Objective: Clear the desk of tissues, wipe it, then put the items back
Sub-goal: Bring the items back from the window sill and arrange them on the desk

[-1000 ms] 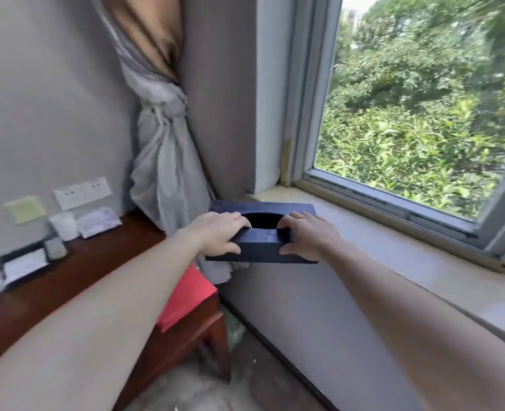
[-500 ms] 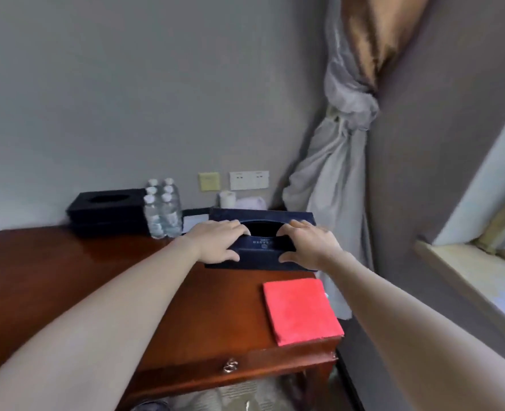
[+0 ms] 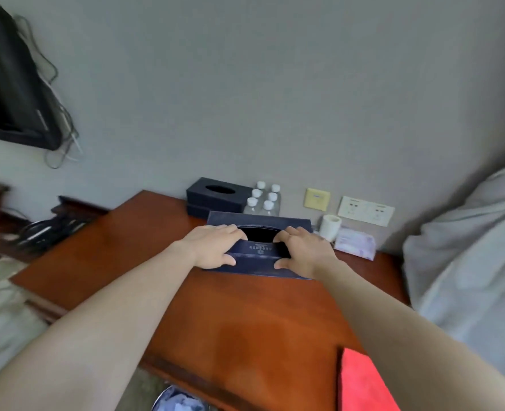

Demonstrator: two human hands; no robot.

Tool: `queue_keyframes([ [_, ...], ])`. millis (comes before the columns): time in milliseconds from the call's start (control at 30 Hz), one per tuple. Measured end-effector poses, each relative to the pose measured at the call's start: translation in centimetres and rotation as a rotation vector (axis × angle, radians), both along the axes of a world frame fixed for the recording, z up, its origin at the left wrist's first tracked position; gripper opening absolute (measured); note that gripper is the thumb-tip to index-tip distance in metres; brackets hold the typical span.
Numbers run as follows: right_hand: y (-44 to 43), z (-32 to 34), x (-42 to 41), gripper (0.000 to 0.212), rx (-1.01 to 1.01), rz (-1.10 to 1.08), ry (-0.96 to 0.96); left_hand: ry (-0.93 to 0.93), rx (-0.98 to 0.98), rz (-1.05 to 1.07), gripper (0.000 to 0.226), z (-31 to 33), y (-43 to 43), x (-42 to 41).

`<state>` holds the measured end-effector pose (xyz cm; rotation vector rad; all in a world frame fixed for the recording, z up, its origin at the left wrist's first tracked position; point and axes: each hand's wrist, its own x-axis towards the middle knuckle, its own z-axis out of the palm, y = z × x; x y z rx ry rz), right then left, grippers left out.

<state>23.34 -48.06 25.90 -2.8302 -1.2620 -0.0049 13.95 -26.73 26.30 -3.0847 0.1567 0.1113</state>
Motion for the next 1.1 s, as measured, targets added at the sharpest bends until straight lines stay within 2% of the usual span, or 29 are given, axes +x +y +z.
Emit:
queue_keyframes([
  [233,8.0,-0.7,2.2,0.059,0.006,0.09,-0.009,-0.011,-0.016,0.094,0.058,-0.5,7.1,0.3],
  [567,20.4,-1.0,7.7,0.057,0.001,0.004,-0.019,0.001,-0.036,0.051,0.056,-1.0,20.1,7.4],
  [833,28.1,-1.6,13.6,0.056,0.022,-0.13,-0.016,0.008,-0.047,-0.086,0.056,-0.7,28.7,16.2],
  [1100,33.2,-3.7,21.7,0.056,-0.011,-0.24,-0.034,0.027,-0.076,-0.191,0.058,-3.5,34.3,26.9],
])
